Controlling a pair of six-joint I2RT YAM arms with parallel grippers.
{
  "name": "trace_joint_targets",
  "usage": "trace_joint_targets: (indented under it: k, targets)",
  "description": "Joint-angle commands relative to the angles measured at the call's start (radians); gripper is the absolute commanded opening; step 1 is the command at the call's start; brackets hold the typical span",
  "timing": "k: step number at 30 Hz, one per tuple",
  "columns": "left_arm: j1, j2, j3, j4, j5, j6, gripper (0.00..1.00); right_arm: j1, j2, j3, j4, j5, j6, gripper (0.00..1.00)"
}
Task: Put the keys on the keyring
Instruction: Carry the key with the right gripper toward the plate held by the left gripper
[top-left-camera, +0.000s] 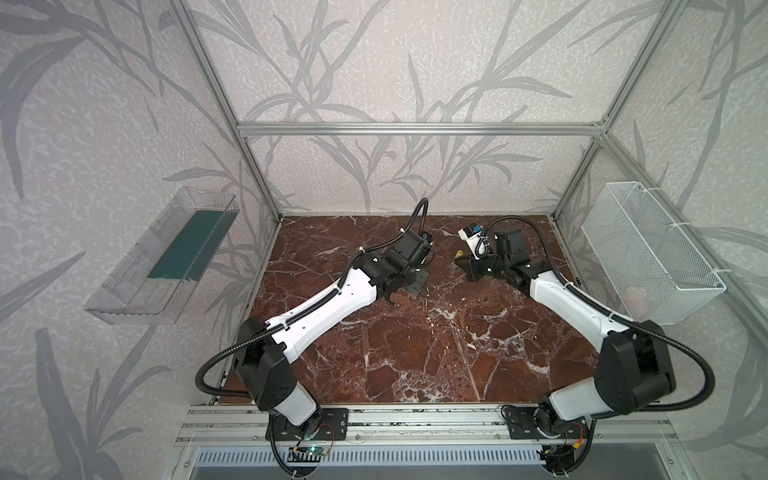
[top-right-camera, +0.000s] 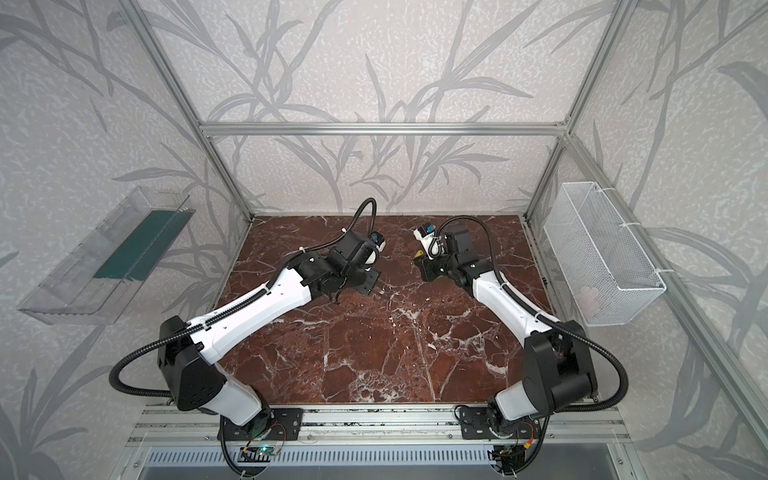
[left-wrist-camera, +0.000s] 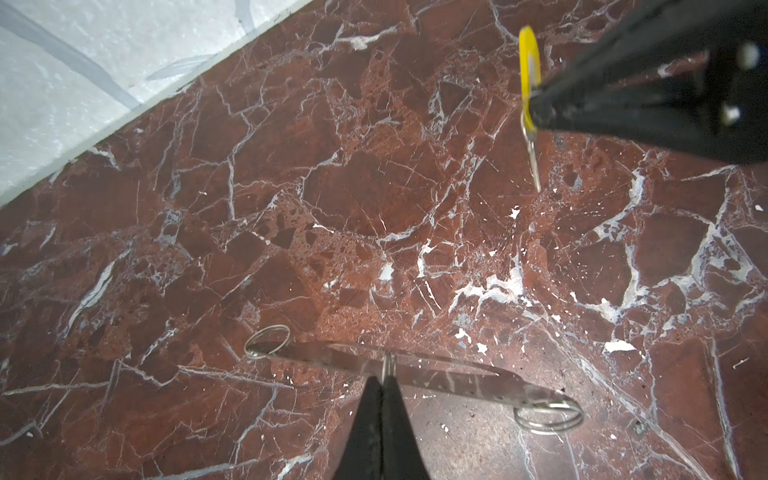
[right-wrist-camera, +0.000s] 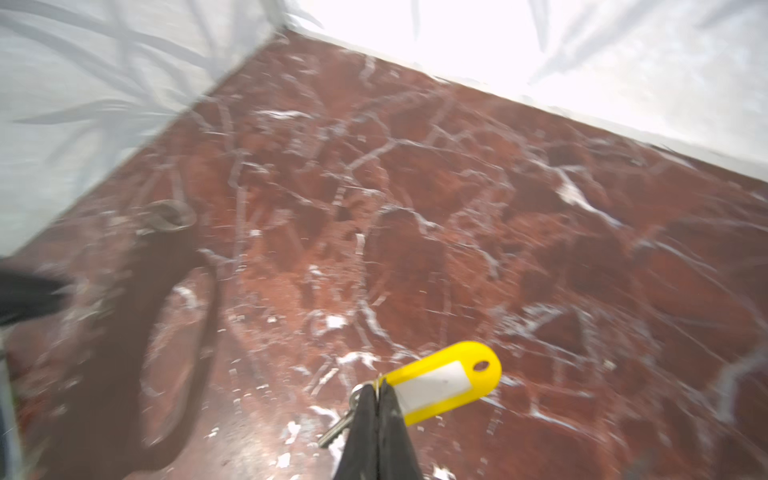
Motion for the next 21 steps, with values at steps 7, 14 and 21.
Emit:
trace_joint_targets:
  k: [7,14,21]
  targets:
    - [-0.017,-0.086,-0.081,0.131,0.007,0.040,0.00,0.016,-0.046,-0.066,0.142,-0.209,0.007,0.00]
    - [-0.036,-0.093,-0.095,0.135,0.056,0.075,0.00,0.016,-0.074,-0.158,0.352,-0.480,0.072,0.00]
    - [-0.063,-0.095,-0.102,0.160,0.086,0.106,0.00,0.017,-0.073,-0.162,0.407,-0.586,0.105,0.00]
